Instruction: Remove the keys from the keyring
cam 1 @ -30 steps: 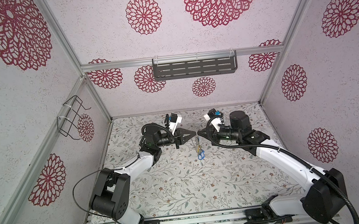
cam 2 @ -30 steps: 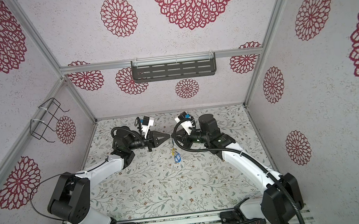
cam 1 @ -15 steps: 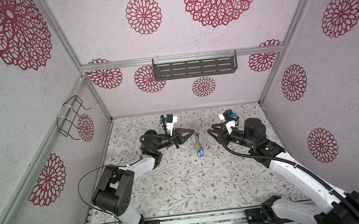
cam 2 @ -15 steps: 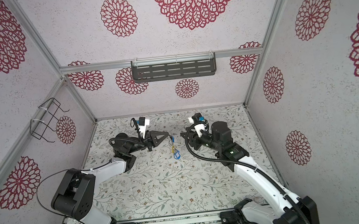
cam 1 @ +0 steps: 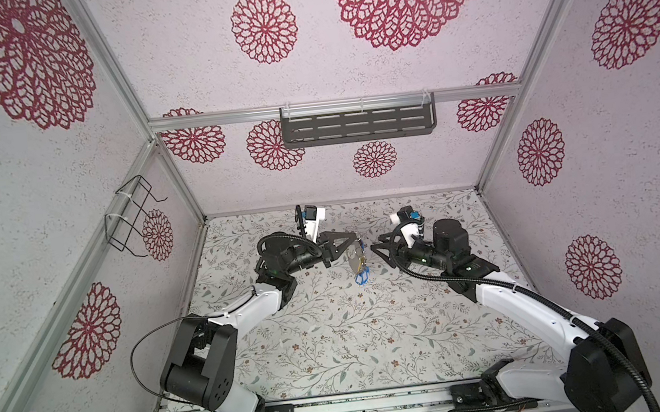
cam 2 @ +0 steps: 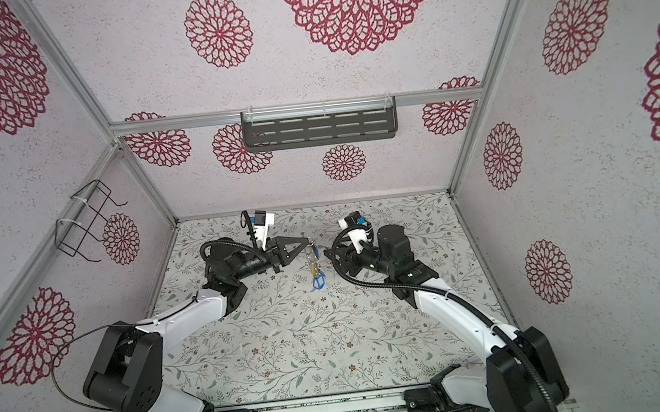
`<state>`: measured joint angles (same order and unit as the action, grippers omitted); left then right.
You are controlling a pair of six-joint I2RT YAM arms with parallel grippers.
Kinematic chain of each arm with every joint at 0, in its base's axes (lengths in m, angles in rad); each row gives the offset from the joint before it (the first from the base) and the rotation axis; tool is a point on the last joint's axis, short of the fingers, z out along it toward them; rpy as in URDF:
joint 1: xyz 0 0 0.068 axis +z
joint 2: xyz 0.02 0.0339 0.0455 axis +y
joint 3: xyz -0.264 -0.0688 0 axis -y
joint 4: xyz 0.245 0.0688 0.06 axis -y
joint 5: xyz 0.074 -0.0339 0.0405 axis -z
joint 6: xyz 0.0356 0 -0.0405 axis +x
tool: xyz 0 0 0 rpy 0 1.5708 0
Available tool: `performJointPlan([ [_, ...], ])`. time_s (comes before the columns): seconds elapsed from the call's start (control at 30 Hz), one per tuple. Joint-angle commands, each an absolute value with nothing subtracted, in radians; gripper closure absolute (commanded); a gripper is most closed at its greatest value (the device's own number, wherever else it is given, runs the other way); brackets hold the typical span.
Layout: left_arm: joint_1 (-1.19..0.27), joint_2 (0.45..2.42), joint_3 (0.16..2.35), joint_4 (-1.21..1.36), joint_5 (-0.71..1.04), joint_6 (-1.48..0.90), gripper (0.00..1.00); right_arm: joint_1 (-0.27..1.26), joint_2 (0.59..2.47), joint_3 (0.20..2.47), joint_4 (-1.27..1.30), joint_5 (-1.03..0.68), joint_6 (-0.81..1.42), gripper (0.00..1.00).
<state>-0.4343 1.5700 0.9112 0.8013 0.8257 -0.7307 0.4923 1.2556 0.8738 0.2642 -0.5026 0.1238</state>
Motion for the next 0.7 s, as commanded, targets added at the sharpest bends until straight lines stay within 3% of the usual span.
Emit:
performJointPlan([
  [0.0, -0.444, 1.564, 0.959, 0.773, 0.833, -0.748, 1.00, 0.517, 1.268, 0.917, 0.355, -0.528, 0.135, 0.46],
  [0.67, -0.465, 1.599, 1.019, 0.743, 0.859, -0.797, 1.00, 0.559, 1.366, 1.012, 0.340, -0.438, 0.067, 0.47],
])
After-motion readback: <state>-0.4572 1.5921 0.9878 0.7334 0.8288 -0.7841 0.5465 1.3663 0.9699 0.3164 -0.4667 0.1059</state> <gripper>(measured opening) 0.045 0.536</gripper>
